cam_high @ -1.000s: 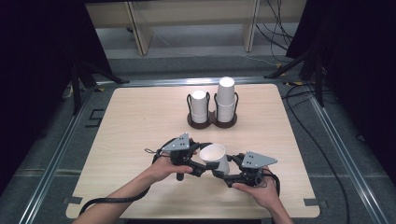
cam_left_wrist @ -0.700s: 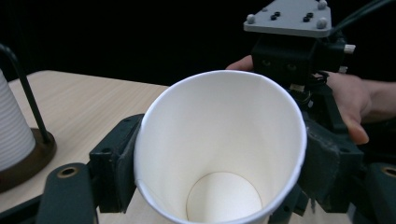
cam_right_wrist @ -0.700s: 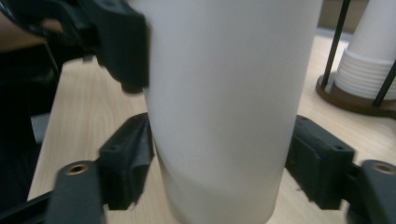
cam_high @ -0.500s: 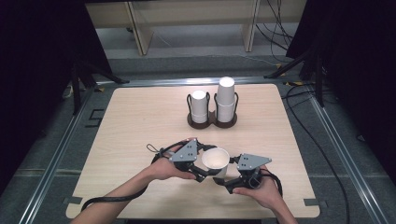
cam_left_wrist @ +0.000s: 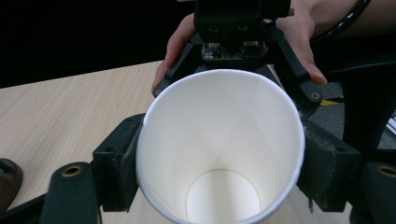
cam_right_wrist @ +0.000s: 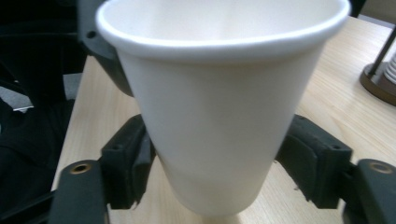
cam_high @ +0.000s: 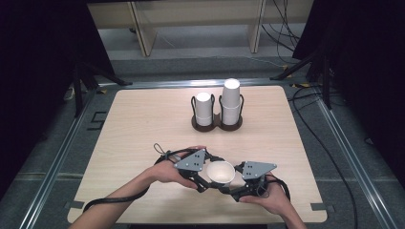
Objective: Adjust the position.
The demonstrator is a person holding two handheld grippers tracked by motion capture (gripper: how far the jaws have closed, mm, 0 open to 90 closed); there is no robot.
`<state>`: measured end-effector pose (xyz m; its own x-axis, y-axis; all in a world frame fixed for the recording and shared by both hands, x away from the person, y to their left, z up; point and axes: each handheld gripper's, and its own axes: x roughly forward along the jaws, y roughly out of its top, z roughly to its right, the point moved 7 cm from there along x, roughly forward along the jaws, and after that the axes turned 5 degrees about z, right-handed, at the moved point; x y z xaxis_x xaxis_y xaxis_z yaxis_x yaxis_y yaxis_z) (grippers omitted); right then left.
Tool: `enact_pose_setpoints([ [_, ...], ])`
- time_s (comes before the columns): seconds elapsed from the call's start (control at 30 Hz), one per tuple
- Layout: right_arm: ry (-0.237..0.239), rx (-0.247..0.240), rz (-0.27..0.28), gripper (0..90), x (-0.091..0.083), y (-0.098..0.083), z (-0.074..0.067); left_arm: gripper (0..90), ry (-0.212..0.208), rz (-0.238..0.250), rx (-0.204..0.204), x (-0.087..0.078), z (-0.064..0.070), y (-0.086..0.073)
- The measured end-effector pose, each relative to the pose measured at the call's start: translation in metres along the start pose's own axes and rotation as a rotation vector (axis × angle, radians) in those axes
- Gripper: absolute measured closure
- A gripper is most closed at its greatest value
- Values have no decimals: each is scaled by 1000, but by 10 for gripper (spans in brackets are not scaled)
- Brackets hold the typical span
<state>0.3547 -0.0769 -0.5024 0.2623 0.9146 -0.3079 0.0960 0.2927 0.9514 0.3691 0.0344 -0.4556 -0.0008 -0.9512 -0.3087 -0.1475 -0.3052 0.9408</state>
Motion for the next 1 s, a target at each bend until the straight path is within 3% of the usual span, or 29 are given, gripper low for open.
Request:
enact_pose_setpoints([
  [0.2, 2, -10, 19, 344, -1, 0, -1, 237, -4, 4, 3, 2, 0, 1],
  [0.23, -2, 5, 14, 346, -2, 0, -2, 213, 4, 16, -11, 3, -1, 2],
  [0.3, -18, -13, 16, 348, -4, -1, 1, 137, 24, 22, -17, 2, -2, 3],
  [0.43, -51, -7, 4, 348, -11, -3, 6, 97, 77, 17, -3, -7, -5, 2],
  [0.6, -127, -2, -55, 347, -23, -11, 17, 103, 161, 22, -23, -28, -7, -3],
  [0.63, -135, 1, -69, 347, -25, -13, 18, 103, 179, 13, -75, -35, -4, -7],
  [0.67, -147, 7, -77, 347, -27, -15, 21, 105, 190, 12, -55, -38, -6, -7],
  [0.8, -165, 15, -123, 346, -30, -21, 24, 106, 272, 30, -64, -60, -8, -15],
  [1.0, -168, 34, -156, 343, -29, -25, 25, 104, 357, 18, -95, -85, -6, -32],
])
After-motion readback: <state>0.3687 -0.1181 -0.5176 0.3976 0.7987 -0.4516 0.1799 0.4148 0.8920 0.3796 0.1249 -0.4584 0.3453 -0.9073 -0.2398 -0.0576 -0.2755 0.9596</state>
